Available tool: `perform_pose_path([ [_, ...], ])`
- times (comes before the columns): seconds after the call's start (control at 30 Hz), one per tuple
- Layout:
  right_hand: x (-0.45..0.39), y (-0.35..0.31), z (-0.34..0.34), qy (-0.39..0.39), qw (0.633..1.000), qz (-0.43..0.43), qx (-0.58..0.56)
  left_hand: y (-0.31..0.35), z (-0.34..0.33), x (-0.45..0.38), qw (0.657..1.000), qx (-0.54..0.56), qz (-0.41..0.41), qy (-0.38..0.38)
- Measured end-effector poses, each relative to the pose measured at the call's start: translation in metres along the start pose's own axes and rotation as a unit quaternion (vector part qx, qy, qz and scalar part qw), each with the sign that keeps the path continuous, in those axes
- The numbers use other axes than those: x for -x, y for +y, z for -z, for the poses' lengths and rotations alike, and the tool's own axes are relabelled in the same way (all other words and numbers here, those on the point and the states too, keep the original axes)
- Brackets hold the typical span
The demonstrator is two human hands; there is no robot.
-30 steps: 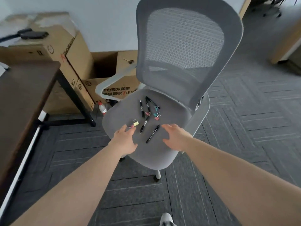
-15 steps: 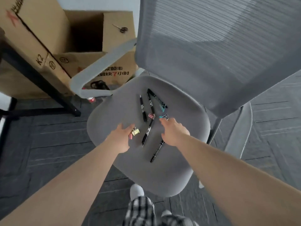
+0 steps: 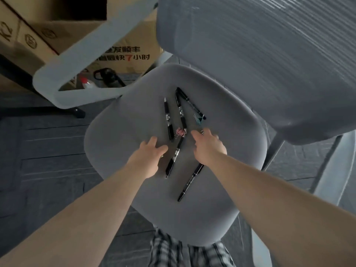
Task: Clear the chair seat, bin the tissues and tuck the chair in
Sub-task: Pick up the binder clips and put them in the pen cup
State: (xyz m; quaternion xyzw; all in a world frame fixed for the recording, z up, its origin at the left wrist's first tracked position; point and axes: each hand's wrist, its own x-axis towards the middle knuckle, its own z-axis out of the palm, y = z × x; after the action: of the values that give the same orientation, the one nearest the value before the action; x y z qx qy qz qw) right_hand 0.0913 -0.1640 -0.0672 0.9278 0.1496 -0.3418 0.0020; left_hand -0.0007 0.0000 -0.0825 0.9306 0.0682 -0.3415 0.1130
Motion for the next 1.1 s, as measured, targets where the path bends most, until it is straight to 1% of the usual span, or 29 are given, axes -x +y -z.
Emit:
perform_pose_path([
  [0.2, -0.007, 0.004, -0.004, 0.007, 1.0, 0.015, -0.006, 0.006, 0.001, -0.008, 1.0, -0.006, 0.013, 0.017],
  [0.3, -0.008, 0.006, -0.005, 0.021, 0.999, 0.022, -0.011, 0.009, 0.002, -0.01, 0.999, -0.006, 0.041, 0.028],
  [0.4, -0.008, 0.007, -0.005, 0.03, 0.999, 0.01, -0.011, 0.012, -0.001, -0.01, 0.997, 0.005, 0.067, 0.037],
  [0.57, -0.011, 0.01, -0.008, 0.019, 1.0, 0.0, -0.001, 0.015, -0.005, -0.01, 0.995, 0.007, 0.099, 0.015],
  [0.67, -0.012, 0.012, -0.009, 0.015, 0.999, -0.019, -0.038, 0.019, -0.005, -0.011, 0.993, -0.015, 0.116, -0.003],
  [0.73, -0.011, 0.014, -0.007, 0.027, 0.997, -0.029, -0.063, 0.02, -0.006, -0.013, 0.993, -0.032, 0.115, 0.002],
  [0.83, -0.01, 0.019, 0.001, 0.043, 0.989, -0.053, -0.128, 0.021, 0.002, -0.016, 0.991, 0.002, 0.13, 0.031],
  [0.93, -0.015, 0.023, 0.013, 0.073, 0.973, -0.084, -0.204, 0.021, 0.022, -0.019, 0.983, 0.069, 0.14, 0.092],
  [1.03, -0.019, 0.021, 0.026, 0.104, 0.959, -0.086, -0.248, 0.022, 0.042, -0.028, 0.967, 0.151, 0.109, 0.176],
  [1.1, -0.022, 0.018, 0.033, 0.118, 0.957, -0.072, -0.256, 0.027, 0.05, -0.037, 0.953, 0.203, 0.073, 0.211],
])
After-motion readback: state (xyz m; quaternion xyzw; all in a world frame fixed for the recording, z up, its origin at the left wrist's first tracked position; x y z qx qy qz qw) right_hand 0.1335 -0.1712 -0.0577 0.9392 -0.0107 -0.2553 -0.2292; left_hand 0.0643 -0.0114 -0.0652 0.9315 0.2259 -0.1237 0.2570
